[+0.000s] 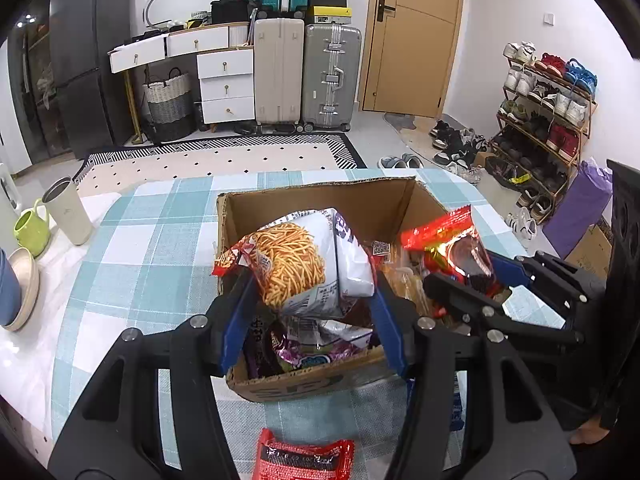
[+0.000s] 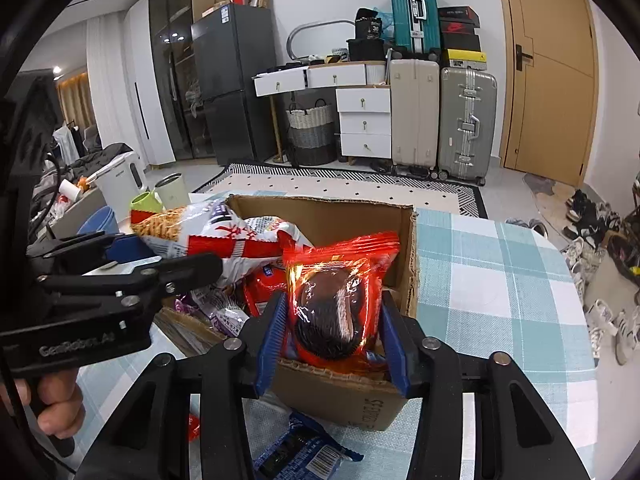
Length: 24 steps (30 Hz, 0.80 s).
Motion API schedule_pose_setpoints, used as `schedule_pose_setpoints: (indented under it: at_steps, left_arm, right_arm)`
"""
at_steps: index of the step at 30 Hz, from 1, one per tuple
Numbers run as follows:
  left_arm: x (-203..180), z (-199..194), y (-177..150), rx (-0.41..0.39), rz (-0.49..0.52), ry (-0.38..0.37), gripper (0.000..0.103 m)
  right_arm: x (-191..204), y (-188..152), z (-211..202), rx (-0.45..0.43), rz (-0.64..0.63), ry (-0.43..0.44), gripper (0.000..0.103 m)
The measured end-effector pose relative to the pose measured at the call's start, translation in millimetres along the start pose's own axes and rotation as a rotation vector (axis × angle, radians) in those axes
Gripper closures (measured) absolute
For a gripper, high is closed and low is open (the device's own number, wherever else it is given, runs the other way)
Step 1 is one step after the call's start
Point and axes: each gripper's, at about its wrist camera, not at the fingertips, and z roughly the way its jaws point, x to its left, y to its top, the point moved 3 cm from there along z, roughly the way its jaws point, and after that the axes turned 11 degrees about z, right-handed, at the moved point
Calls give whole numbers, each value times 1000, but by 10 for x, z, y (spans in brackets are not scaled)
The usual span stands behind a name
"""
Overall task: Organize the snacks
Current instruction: 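Open both tools to drop the packs into the box, then move both open tools back toward the blue and red packs on the table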
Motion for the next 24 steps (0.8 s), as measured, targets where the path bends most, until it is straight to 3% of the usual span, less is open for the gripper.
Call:
schedule_pose_setpoints:
  at_steps: [6, 8, 9, 10, 17, 22, 24]
  left_arm:
    - [8, 33, 2, 1, -5, -3, 50]
    - [6, 14, 8, -1, -9, 0, 50]
    - [4, 6, 15, -3, -13, -1, 50]
    - [6, 6, 23, -3, -16, -3, 50]
    - [104, -43, 38, -31, -74, -41, 50]
    - [34, -79, 45, -66, -47, -61, 50]
    - [-27, -20, 19, -43, -25, -87, 50]
  right_arm:
    - [-48, -10, -114, -19, -4, -3, 49]
    - [-47, -23, -163, -27, -8, -12, 36]
    - [-52, -23, -190, -39, -8, -18, 21]
    - [-59, -27, -223, -51, -6, -18, 16]
    - [-189, -82, -316, -41, 22, -56, 10]
    - [-315, -115, -332, -32, 45, -79, 9]
    - [-352, -123, -348, -35, 57, -81, 8]
